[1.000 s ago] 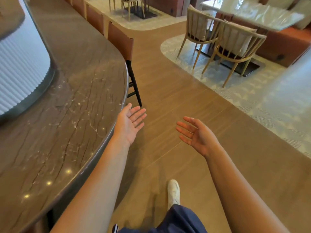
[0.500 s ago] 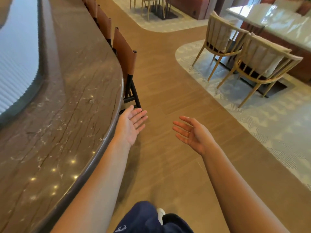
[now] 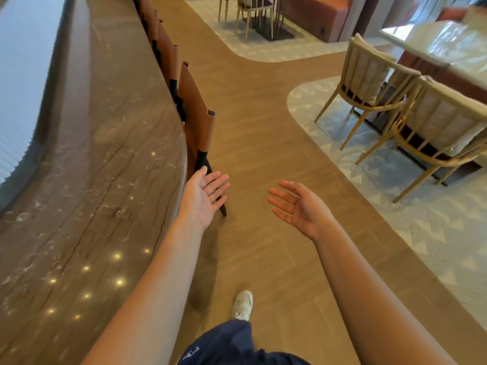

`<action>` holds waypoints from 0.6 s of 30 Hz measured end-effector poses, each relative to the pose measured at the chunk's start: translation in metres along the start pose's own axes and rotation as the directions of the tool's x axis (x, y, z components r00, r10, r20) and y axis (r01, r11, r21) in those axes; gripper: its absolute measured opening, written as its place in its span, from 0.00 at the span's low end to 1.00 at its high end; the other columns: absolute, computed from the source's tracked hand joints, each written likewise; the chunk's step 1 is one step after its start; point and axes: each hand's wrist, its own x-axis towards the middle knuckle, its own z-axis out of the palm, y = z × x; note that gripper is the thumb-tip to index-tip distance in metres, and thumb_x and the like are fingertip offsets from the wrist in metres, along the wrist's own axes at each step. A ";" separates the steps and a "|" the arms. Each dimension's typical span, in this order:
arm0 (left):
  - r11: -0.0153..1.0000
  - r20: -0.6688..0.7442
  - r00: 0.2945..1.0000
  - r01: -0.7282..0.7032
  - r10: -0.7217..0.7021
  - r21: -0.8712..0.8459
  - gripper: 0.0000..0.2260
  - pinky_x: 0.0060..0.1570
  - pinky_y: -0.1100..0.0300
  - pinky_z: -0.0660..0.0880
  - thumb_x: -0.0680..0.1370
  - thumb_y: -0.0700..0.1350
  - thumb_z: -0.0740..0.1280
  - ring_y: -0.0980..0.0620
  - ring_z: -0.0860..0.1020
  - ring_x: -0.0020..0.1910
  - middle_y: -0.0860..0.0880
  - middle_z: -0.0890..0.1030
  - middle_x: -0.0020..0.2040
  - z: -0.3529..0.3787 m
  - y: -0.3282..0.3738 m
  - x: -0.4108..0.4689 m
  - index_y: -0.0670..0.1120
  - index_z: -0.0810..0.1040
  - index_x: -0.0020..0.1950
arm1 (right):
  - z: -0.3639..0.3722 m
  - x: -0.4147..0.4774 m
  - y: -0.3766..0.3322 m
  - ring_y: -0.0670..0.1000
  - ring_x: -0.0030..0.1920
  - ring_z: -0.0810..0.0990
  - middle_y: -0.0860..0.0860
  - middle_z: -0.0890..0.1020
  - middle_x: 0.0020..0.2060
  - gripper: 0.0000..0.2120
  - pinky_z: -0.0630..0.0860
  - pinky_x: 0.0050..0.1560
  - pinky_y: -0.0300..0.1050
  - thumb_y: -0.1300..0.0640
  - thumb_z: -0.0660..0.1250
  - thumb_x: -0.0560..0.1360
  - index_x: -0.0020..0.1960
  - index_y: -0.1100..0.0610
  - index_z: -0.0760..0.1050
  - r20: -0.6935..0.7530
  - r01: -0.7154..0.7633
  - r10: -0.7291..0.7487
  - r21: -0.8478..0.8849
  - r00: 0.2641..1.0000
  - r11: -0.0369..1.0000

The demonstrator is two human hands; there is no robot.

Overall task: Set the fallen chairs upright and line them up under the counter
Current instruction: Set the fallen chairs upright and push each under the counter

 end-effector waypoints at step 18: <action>0.998 -0.072 0.997 -0.015 0.011 -0.057 0.17 0.61 0.48 0.74 0.81 0.54 0.60 0.45 0.80 0.57 0.44 0.83 0.56 0.121 0.084 0.224 0.43 0.78 0.58 | -0.008 0.228 -0.161 0.53 0.51 0.84 0.54 0.86 0.49 0.10 0.77 0.51 0.48 0.52 0.59 0.80 0.55 0.55 0.76 0.042 -0.032 0.030 0.033 0.999 0.999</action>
